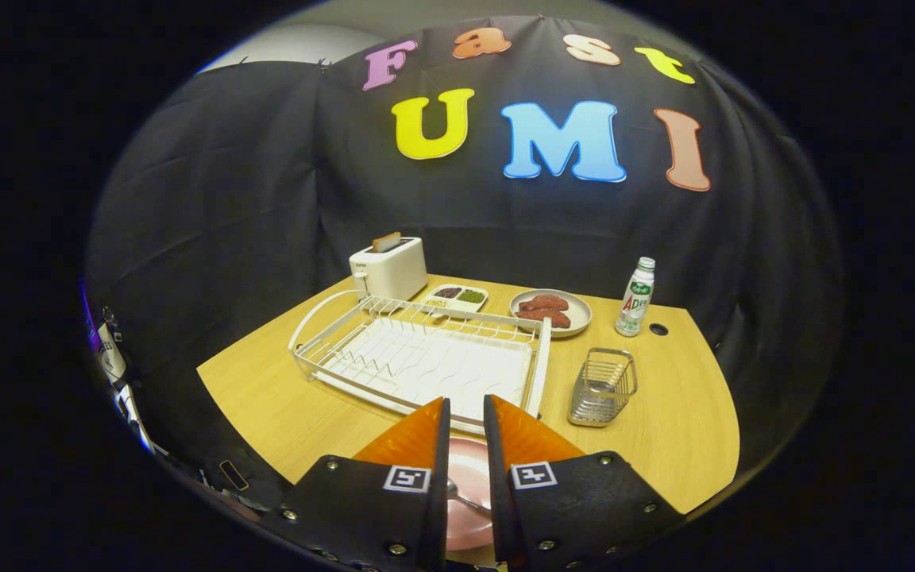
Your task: Take the plate from the dish rack, then take the spoon from the basket and place it into the plate.
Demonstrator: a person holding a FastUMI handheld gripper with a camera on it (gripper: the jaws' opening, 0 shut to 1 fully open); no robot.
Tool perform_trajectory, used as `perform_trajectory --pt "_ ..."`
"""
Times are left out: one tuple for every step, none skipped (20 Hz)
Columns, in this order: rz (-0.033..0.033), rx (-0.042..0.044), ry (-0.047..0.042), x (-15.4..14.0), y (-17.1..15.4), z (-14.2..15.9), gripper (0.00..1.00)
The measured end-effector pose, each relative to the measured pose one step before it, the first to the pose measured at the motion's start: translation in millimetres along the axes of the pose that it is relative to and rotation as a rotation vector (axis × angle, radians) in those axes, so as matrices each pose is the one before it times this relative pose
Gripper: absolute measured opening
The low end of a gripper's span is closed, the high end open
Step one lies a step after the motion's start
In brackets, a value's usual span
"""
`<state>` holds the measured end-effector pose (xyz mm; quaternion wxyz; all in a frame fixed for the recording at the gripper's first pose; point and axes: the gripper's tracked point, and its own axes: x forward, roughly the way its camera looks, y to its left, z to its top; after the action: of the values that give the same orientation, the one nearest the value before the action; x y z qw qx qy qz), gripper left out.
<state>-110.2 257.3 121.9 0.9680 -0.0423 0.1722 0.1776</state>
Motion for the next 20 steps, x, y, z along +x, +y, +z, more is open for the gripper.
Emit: perform_trajectory --pt "-0.02586 0.00023 -0.01993 -2.88 -9.0 7.24 0.23" --pt "-0.03194 0.00189 -0.02225 -3.73 -10.7 5.97 0.23" --pt "-0.03267 0.00829 -0.02505 -3.0 -12.87 8.44 0.23" --pt "-0.02429 0.01353 -0.02166 -1.09 -9.24 6.14 0.23" --pt "-0.01824 0.01614 -0.01301 -0.84 -9.74 3.97 0.23" --pt "-0.01865 0.02057 -0.0094 -0.42 -9.69 3.79 0.23" --pt "-0.02246 0.02144 -0.00623 -0.41 -11.36 3.34 0.23" --pt "-0.0144 0.02458 -0.00926 -0.35 -9.4 3.89 0.23" --pt "-0.01872 0.01929 -0.0096 -0.01 -9.53 3.32 0.23" --pt "-0.01801 0.0104 -0.01495 1.07 -7.92 4.19 0.23" --pt "-0.02169 0.0002 -0.01305 0.64 -10.43 4.68 0.23" --pt "-0.02018 -0.00249 -0.0104 0.75 -10.31 2.19 0.23" --pt "-0.01557 0.00246 -0.00925 1.19 -8.96 2.6 0.23" --pt "-0.01703 0.00712 -0.00493 1.78 -7.95 1.61 0.23" --pt "-0.01564 0.00868 -0.00385 2.64 -9.11 1.03 0.23" --pt "-0.00989 0.00782 -0.0021 2.93 -7.65 1.45 0.23" --pt "-0.01105 0.00443 -0.00321 2.84 -7.68 0.79 0.23" --pt "-0.01172 0.00148 -0.01006 2.75 -8.56 2.42 0.23" --pt "0.01221 0.00381 -0.01373 1.96 -2.43 2.56 0.24" --pt "0.00512 -0.00336 -0.01032 2.81 -2.89 1.1 0.29"
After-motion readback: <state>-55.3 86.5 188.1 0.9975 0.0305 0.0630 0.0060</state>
